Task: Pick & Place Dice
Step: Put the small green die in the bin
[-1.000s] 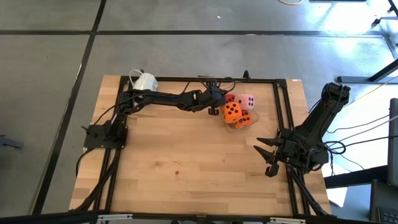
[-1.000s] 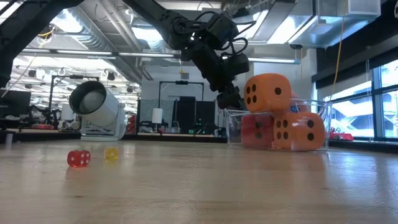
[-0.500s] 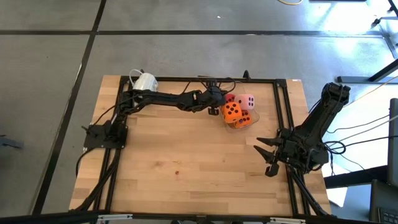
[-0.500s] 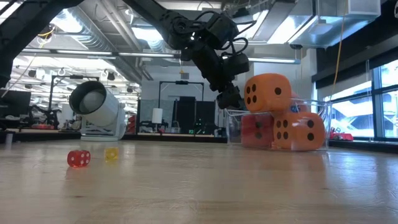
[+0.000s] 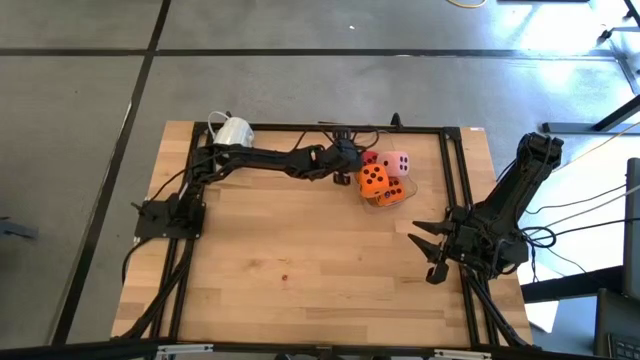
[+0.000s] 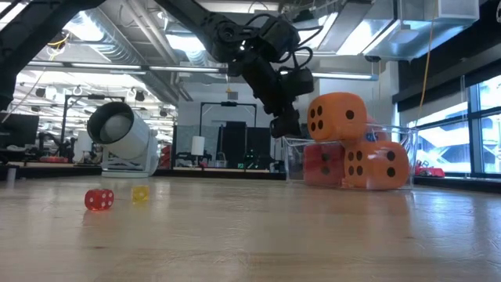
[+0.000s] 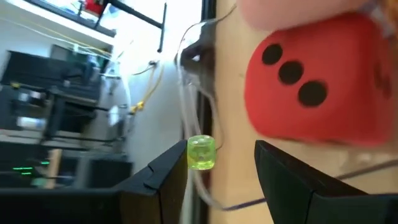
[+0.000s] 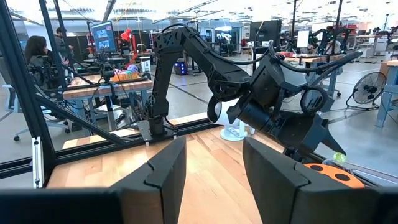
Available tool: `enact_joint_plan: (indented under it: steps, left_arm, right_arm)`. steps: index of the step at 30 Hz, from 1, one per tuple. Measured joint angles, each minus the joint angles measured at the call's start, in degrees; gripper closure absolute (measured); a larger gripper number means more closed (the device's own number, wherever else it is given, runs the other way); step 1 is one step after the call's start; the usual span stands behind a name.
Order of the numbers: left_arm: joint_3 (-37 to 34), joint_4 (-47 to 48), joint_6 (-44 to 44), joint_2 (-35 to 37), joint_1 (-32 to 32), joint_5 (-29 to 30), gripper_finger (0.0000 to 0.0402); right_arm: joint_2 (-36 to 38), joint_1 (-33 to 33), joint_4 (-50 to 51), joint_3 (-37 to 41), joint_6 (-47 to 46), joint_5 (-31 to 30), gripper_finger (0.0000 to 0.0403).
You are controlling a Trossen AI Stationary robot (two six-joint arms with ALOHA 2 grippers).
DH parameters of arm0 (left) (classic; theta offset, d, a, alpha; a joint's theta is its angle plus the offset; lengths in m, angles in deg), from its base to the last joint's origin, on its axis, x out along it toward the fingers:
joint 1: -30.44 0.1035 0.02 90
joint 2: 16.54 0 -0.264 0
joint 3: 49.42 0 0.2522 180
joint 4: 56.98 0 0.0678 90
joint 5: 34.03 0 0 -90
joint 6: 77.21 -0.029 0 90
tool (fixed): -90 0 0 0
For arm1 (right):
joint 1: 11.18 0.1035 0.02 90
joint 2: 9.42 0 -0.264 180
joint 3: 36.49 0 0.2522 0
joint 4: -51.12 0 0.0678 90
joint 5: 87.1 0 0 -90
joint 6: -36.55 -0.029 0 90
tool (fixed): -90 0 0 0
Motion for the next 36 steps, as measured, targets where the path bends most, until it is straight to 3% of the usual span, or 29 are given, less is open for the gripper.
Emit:
enact_joint_plan:
  steps: [4,7,13,19,26,36]
  left_arm:
    - [0.0,0.0,-2.8,0.0,-0.6,3.2,0.0221]
    - [0.0,0.0,0.4,0.0,-1.0,3.4,0.0221]
    - [0.0,1.7,2.4,0.0,-1.0,-3.1,0.0221]
    - [0.0,-3.0,-1.3,0.0,-1.4,6.4,0.0221]
    - [0.0,0.6,1.2,0.0,-1.4,0.4,0.0221]
    - [0.0,0.0,0.7,0.0,-1.4,2.7,0.0222]
  right_arm:
    - [0.0,0.0,0.3,0.0,0.0,0.0,0.0243]
    - [0.0,0.0,0.3,0.0,0.0,0.0,0.0243]
    - [0.0,0.0,0.3,0.0,0.0,0.0,0.0243]
    - [0.0,0.0,0.4,0.0,-0.1,0.0,0.0243]
    - [0.0,0.0,0.4,0.0,-0.2,0.0,0.0243]
    - [0.0,0.0,0.4,0.0,-0.2,0.1,0.0243]
